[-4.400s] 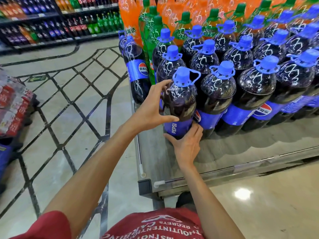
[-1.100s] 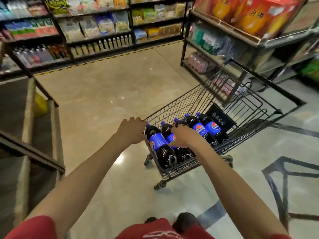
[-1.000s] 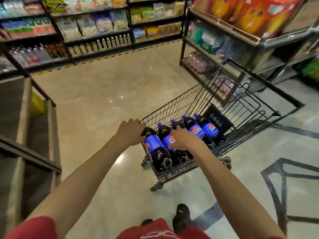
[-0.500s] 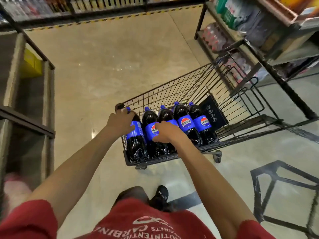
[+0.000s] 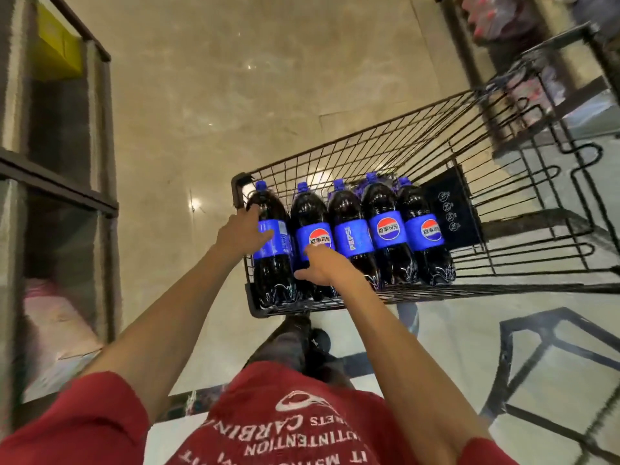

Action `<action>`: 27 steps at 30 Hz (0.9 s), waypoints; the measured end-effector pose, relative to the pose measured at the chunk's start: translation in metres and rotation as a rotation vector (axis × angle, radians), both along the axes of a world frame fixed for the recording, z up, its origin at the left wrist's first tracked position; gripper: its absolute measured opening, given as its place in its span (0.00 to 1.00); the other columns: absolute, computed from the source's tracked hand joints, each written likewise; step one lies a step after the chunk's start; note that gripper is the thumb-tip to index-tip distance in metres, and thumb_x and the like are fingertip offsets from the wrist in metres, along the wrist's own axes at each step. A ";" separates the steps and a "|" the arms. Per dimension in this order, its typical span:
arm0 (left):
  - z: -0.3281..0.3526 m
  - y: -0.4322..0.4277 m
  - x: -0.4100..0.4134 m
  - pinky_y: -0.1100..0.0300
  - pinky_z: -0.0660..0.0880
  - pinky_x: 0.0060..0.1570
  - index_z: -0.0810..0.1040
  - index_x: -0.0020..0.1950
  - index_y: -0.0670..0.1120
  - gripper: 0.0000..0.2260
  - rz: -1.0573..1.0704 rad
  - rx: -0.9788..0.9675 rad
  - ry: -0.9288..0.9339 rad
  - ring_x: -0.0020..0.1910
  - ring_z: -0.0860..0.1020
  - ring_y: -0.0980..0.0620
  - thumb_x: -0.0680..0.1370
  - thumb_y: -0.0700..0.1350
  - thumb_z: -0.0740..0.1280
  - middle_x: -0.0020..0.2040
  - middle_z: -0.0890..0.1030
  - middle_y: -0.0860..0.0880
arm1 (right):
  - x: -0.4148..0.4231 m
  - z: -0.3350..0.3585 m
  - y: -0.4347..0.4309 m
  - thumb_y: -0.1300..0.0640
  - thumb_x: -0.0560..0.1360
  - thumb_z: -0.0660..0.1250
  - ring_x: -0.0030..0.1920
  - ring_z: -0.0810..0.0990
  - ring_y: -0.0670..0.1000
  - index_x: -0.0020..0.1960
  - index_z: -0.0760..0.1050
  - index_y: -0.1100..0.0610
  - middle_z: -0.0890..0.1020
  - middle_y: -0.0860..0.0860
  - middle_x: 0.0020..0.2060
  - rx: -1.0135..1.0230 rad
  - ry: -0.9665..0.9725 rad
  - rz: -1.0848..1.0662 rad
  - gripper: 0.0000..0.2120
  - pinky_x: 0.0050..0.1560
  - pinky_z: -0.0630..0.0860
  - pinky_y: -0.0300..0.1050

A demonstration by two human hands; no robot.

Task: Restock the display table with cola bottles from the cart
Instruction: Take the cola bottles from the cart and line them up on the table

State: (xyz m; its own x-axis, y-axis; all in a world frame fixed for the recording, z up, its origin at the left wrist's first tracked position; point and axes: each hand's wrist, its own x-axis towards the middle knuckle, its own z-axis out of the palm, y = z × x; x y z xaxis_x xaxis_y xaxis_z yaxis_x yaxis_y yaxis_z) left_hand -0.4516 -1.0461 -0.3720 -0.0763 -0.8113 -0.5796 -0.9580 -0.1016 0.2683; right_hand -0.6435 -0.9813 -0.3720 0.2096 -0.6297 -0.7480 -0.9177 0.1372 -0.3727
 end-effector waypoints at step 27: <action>-0.086 -0.071 -0.024 0.43 0.70 0.66 0.57 0.79 0.43 0.47 0.350 0.077 0.026 0.73 0.66 0.35 0.70 0.58 0.78 0.73 0.66 0.36 | 0.042 -0.116 -0.024 0.43 0.68 0.79 0.63 0.78 0.54 0.73 0.65 0.58 0.79 0.53 0.64 0.314 -0.441 -0.594 0.42 0.62 0.75 0.49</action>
